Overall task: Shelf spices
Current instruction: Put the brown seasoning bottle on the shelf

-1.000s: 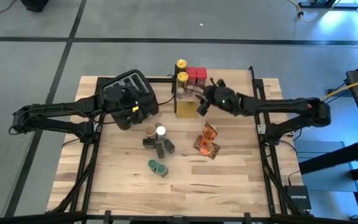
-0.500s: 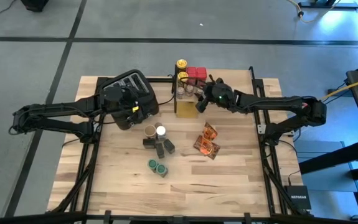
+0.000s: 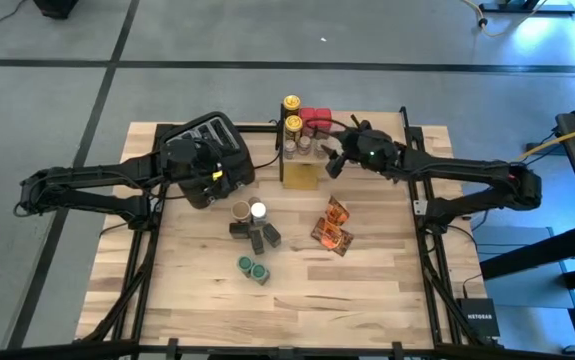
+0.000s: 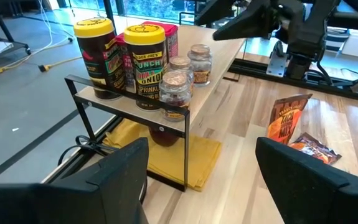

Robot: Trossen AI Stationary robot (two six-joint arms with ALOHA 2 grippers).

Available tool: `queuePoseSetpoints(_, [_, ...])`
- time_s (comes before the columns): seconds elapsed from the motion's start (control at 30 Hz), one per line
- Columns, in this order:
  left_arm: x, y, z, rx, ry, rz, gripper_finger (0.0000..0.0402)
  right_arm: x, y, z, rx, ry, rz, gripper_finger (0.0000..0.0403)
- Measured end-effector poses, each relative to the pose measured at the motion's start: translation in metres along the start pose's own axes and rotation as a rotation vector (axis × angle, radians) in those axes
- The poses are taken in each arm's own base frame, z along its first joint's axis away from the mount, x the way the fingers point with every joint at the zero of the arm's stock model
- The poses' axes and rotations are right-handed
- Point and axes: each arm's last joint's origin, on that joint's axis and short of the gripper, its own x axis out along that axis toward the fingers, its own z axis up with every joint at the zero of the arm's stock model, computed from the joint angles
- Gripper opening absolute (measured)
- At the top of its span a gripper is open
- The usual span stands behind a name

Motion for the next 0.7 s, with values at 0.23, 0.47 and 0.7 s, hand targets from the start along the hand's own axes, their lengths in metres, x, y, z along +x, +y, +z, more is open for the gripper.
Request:
queuePoseSetpoints(0.23, [0.000,0.000,0.000,0.000,-0.002,0.000,0.0290,0.000,0.001,-0.020,-0.054,0.199,0.038,0.0249])
queuePoseSetpoints(0.47, [0.000,0.000,0.000,-0.001,-0.003,0.000,0.0290,0.028,0.010,-0.028,-0.068,0.191,0.014,0.0250])
queuePoseSetpoints(0.7, [0.000,0.000,0.000,0.011,-0.004,-0.001,0.0290,0.042,0.014,-0.030,-0.080,0.151,-0.007,0.0250])
